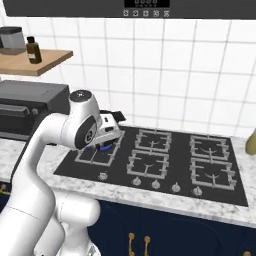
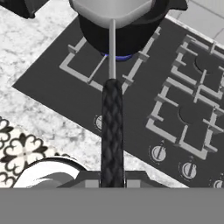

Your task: Put the carrot and avocado in the pot. Retrieve the spatula and lightly stir the vegetables in the pot.

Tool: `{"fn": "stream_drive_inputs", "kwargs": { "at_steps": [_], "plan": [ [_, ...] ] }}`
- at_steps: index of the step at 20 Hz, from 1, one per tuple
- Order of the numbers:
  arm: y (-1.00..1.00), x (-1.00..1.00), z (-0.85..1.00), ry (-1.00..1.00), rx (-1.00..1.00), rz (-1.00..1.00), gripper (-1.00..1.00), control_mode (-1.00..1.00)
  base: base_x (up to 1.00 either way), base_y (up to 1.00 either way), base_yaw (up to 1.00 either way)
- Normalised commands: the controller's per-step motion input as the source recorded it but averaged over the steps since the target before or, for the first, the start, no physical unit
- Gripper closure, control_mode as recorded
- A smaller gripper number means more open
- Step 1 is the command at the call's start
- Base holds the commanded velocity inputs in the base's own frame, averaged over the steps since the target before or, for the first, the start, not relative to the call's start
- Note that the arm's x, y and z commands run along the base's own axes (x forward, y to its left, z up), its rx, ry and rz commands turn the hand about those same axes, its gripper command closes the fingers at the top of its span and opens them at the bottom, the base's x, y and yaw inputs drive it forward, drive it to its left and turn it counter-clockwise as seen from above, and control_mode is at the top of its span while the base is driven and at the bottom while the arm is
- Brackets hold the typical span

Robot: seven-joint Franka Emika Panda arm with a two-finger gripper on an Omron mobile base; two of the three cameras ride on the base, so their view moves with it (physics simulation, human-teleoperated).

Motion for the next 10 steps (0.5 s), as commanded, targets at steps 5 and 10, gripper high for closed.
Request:
{"fn": "stream_drive_inputs", "kwargs": {
  "at_steps": [5,10],
  "plan": [
    [0.00,0.00,0.00,0.00,0.00,0.00,1.00,1.00,0.42,0.34,0.00],
    [-0.11,0.32,0.40,0.00,-0.04,0.00,1.00,-1.00,0.09,0.01,0.00]
  ]
}}
